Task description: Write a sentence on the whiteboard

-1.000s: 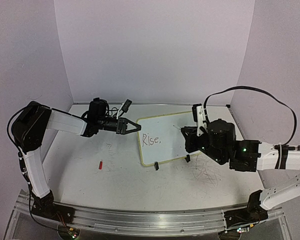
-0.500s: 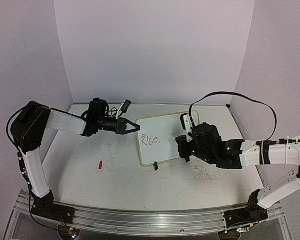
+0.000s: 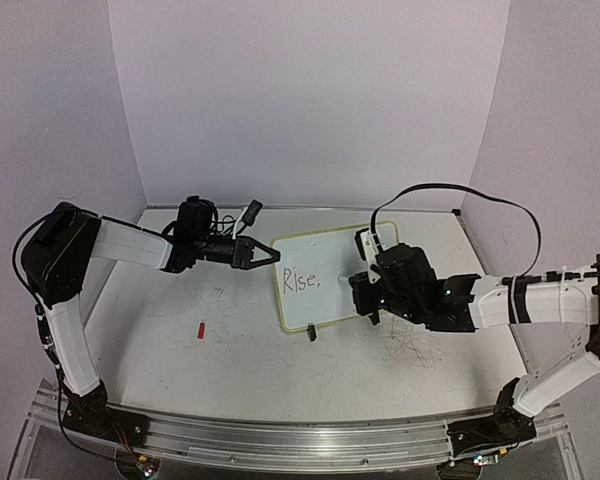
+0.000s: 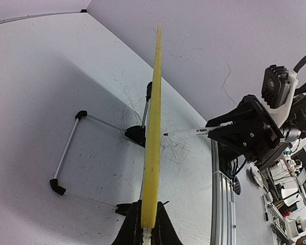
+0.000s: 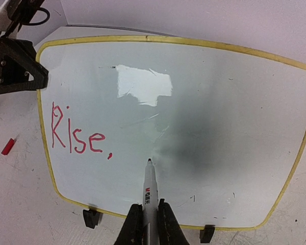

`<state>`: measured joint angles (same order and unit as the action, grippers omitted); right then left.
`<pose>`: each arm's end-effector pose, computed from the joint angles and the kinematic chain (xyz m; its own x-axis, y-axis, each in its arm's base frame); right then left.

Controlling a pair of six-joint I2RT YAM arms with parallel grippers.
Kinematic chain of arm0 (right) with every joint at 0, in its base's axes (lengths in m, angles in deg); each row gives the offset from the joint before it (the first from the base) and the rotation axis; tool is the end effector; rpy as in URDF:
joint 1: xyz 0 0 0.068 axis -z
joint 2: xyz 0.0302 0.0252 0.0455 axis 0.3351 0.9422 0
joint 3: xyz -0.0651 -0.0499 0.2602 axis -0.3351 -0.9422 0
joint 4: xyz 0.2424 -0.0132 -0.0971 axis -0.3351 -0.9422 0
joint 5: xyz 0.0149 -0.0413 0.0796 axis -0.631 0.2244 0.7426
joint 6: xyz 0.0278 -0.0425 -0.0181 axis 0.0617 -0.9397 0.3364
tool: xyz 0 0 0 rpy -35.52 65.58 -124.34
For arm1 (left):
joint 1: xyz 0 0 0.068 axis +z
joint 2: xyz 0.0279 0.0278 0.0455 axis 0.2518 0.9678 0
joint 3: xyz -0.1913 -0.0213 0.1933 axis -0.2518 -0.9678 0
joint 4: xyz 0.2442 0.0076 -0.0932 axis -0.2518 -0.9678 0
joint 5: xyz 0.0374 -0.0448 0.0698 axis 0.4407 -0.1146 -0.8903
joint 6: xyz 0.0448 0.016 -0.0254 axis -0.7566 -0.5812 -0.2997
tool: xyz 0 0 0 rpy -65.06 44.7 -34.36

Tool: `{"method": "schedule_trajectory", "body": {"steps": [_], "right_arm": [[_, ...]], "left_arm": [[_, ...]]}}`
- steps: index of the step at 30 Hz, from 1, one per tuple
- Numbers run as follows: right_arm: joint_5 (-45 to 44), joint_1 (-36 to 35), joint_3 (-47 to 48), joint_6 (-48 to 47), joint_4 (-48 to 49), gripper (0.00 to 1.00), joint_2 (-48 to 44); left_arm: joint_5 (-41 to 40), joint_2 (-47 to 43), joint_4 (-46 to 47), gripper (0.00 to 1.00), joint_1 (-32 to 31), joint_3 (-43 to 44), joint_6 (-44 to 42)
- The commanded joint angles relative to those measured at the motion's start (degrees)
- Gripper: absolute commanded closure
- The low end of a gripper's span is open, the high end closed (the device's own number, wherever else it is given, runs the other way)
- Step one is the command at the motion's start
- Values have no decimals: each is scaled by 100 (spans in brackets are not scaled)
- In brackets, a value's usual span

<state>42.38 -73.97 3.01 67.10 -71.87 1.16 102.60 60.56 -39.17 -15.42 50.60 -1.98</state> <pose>0.1903 0.2472 0.2343 -0.4187 -0.1780 -0.8905 -0.5339 0.8415 0.0828 0.3345 -0.2263 0.1971 -0.6206 0.1310 -0.7731 0.7809 0.1928 -0.5941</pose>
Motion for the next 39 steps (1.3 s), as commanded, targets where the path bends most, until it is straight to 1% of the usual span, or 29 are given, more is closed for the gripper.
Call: {"method": "schedule_trajectory", "body": {"steps": [1,3,6,12,19,30,39], "right_arm": [[-212,8,87,-67,385,100,-82],[-333,9,118,-71,450,100,-85],[-261,10,263,-128,503,100,108],[94,1,260,-239,851,100,155],[307,-3,311,-254,864,100,347],[-153,-9,277,-18,811,100,365],[-319,-6,337,48,774,100,465]], "left_arm": [[-357,-94,-395,100,-32,140,-38],[-368,-91,-402,100,-32,141,-32],[-379,-91,-418,100,-32,144,-38],[-389,-86,-436,100,-33,146,-64],[-372,-85,-455,100,-34,151,-74],[-354,-102,-472,100,-32,158,-91],[-334,-105,-481,100,-32,167,-91]]}}
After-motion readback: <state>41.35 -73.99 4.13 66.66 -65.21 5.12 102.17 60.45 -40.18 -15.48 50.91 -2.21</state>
